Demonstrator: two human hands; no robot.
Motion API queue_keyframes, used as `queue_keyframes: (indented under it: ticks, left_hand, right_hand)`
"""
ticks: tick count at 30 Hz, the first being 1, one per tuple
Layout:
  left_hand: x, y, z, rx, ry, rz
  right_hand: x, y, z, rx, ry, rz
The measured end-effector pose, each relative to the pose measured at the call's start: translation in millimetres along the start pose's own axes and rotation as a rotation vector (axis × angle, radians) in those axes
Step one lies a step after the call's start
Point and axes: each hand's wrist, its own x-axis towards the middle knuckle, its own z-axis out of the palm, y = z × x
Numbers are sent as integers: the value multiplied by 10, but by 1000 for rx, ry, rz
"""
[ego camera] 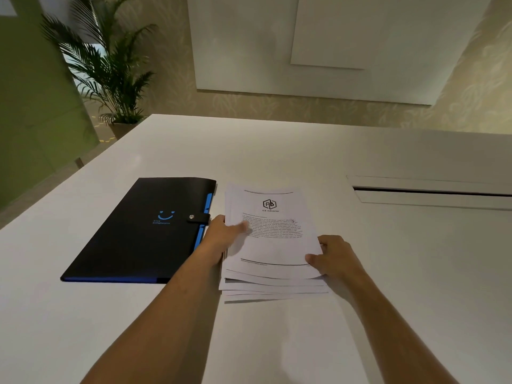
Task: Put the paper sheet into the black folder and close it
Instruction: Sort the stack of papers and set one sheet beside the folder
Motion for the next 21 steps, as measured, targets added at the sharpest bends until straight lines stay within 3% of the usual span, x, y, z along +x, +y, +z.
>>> queue_keyframes:
  ticks: [3, 8, 12, 15, 21]
  left_hand:
    - [-21, -72, -5, 10, -16, 98]
    - [-117, -50, -50, -86, -57, 264]
    - [-216, 65, -130, -173, -122, 397]
    - [-319, 248, -173, -183, -138, 472]
    - [-469, 728, -254, -220, -44, 655]
  right_hand:
    - [-17, 38, 45, 142, -53, 38]
    - [106, 32, 73, -17, 193, 56]
    - [374, -59, -35, 562, 41, 86]
    - [440, -222, -113, 624, -48, -94]
    - [380, -758, -285, 532, 241, -440]
